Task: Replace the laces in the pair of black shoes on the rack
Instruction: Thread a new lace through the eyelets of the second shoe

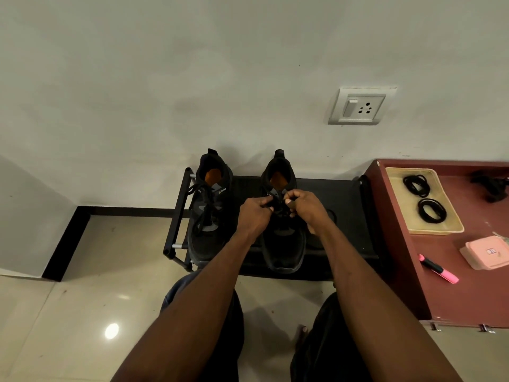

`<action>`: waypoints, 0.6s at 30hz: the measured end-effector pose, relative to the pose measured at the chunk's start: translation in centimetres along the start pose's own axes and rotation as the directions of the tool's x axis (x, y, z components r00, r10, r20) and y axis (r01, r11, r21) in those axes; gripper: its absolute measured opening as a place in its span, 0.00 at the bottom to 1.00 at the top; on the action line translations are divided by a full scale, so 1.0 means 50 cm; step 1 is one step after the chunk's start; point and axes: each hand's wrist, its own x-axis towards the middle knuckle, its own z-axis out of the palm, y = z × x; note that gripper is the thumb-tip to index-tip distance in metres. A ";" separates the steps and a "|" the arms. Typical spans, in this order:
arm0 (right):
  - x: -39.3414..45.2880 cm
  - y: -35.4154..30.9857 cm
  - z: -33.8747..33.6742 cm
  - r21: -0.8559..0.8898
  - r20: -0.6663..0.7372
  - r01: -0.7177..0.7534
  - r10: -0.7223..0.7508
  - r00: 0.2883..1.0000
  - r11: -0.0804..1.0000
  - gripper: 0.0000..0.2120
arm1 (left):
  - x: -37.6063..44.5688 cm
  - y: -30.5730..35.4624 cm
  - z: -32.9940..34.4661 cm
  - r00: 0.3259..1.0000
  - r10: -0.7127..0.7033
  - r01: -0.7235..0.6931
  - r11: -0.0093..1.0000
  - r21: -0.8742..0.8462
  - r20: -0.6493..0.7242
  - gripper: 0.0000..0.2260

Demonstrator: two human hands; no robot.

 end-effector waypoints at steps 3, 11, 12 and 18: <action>0.003 -0.003 0.006 -0.025 -0.027 -0.026 0.026 0.999 0.999 0.09 | 0.002 -0.002 -0.003 1.000 -0.008 0.008 1.000 0.004 0.024 0.19; 0.010 -0.015 0.018 -0.160 -0.058 -0.031 0.022 0.998 0.987 0.08 | -0.004 -0.002 -0.005 0.997 0.039 -0.042 0.998 0.038 0.071 0.17; 0.008 -0.018 0.008 -0.144 -0.020 -0.043 0.041 0.999 0.989 0.07 | -0.004 -0.003 -0.005 0.997 0.033 -0.035 0.999 0.029 0.070 0.17; -0.006 0.002 -0.010 -0.153 0.057 0.077 -0.069 0.996 0.985 0.08 | 0.001 -0.003 -0.007 0.999 0.025 -0.026 0.999 0.036 0.027 0.18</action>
